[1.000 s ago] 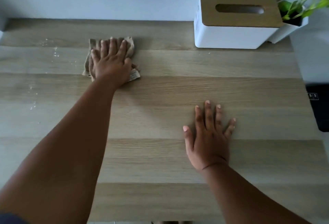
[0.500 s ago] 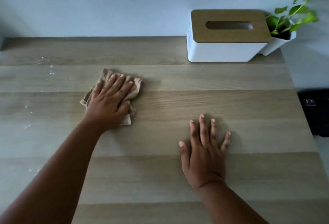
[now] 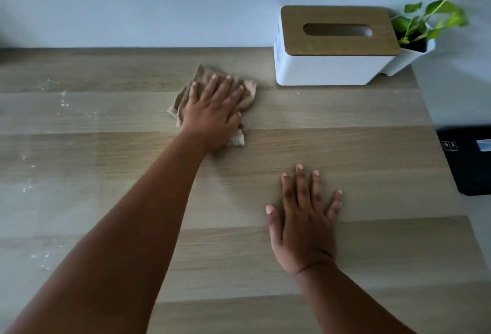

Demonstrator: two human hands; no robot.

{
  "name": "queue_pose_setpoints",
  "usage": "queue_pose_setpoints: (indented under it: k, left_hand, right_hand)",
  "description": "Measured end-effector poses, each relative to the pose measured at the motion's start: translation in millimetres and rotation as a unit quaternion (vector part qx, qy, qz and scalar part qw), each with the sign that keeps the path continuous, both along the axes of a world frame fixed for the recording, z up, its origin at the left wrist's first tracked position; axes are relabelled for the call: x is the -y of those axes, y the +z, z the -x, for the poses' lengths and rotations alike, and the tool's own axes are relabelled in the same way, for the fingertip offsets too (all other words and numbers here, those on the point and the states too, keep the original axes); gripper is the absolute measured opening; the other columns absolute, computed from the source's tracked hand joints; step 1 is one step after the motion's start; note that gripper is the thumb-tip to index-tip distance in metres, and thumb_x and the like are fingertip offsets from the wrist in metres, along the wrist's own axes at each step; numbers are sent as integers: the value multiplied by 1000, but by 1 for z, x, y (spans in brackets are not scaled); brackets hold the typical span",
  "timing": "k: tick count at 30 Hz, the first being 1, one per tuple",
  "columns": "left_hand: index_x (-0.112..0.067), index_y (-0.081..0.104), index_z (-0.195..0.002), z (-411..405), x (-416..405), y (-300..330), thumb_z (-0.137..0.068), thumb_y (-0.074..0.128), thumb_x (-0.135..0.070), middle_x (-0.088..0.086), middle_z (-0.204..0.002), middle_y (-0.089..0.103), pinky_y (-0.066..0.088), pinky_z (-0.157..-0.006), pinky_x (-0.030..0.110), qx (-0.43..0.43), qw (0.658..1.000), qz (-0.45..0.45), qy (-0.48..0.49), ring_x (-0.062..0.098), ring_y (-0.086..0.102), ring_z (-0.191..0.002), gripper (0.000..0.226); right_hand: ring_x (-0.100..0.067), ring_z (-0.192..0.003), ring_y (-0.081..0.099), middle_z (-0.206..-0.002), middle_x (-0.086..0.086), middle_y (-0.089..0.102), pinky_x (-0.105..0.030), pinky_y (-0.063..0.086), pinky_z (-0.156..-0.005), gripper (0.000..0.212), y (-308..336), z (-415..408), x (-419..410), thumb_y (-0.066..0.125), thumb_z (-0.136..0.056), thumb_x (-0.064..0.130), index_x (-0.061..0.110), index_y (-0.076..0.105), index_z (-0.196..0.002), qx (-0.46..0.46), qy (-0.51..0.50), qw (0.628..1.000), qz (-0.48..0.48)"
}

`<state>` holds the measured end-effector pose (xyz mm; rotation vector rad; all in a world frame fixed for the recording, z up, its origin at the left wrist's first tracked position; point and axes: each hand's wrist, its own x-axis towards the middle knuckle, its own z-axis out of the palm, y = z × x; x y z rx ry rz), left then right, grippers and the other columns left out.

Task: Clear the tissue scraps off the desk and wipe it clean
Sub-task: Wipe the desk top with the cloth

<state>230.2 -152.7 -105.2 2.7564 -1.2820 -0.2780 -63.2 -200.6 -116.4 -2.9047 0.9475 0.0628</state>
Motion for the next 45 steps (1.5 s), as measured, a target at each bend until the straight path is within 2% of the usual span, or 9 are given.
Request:
queue_pose_setpoints:
  k: [5, 9, 15, 21, 24, 27, 33, 39, 45]
  left_hand:
    - [-34, 37, -159, 31, -83, -6, -98, 36, -55, -6, -169, 27, 17, -126, 54, 33, 996, 39, -70, 17, 17, -158, 64]
    - [-33, 27, -162, -24, -95, -2, -95, 29, -62, -4, -172, 18, 12, -127, 55, 14, 999, 5, 52, 19, 11, -159, 73]
    - [-34, 13, -163, -60, 8, -4, -95, 21, -58, 9, -173, 3, -3, -120, 71, -18, 978, -43, 205, 37, -5, -159, 72]
    - [-42, 16, -161, 20, 60, -1, -94, 20, -58, 4, -174, 4, -3, -122, 69, -14, 999, -30, 18, 33, -5, -160, 70]
    - [-42, 22, -161, 67, 17, -5, -96, 17, -57, 1, -173, 11, 3, -124, 65, 11, 997, -15, -75, 27, 1, -160, 67]
    - [-38, 29, -161, 101, -65, -7, -100, 28, -53, -1, -172, 18, 14, -124, 62, 32, 996, -3, -85, 24, 7, -160, 62]
    - [-26, 37, -159, 98, -190, -1, -99, 36, -50, 2, -171, 22, 19, -123, 62, 31, 999, 6, -13, 26, 16, -159, 65]
    - [-34, 20, -163, 35, -122, -1, -91, 23, -55, 3, -174, 8, 0, -124, 64, -3, 972, -13, 233, 28, 1, -160, 75]
    - [-34, 15, -164, 58, -81, -6, -93, 21, -55, 4, -174, 6, -2, -124, 64, 10, 982, -16, 187, 30, -3, -160, 73]
  right_hand:
    - [-36, -159, 8, -173, -7, 12, -74, 10, -118, 71, 1, 0, -1, 33, -99, 56, 21, 34, -160, -6, 0, 1000, -7]
    - [-36, -159, 6, -173, -7, 10, -74, 9, -119, 71, 3, -2, -2, 32, -99, 57, 22, 33, -160, -12, -3, 1000, -20]
    - [-39, -158, 9, -172, -8, 14, -74, 8, -118, 70, 5, 0, -1, 34, -98, 56, 21, 35, -159, -24, -1, 999, -28]
    - [-38, -158, 10, -172, -9, 16, -74, 8, -119, 70, 3, -1, -1, 34, -98, 56, 22, 34, -159, -25, -4, 999, -21]
    - [-37, -159, 10, -172, -8, 15, -74, 9, -119, 70, 2, -2, -2, 34, -98, 56, 22, 35, -159, -14, -9, 1000, -18]
    - [-35, -159, 7, -173, -5, 10, -73, 8, -119, 69, 1, 0, -2, 36, -98, 57, 24, 34, -159, -4, -8, 1000, -19]
    - [-36, -159, 4, -174, -4, 5, -74, 5, -119, 70, -3, 1, -1, 34, -98, 57, 24, 32, -160, 2, -3, 1000, -24]
    - [-35, -159, 4, -174, -3, 8, -73, 4, -119, 71, -3, -1, -1, 34, -97, 58, 25, 32, -160, 5, -12, 1000, -16]
    - [-34, -160, 4, -173, -3, 10, -74, 5, -119, 73, -3, 0, -1, 30, -97, 59, 24, 31, -161, -2, -12, 1000, -13]
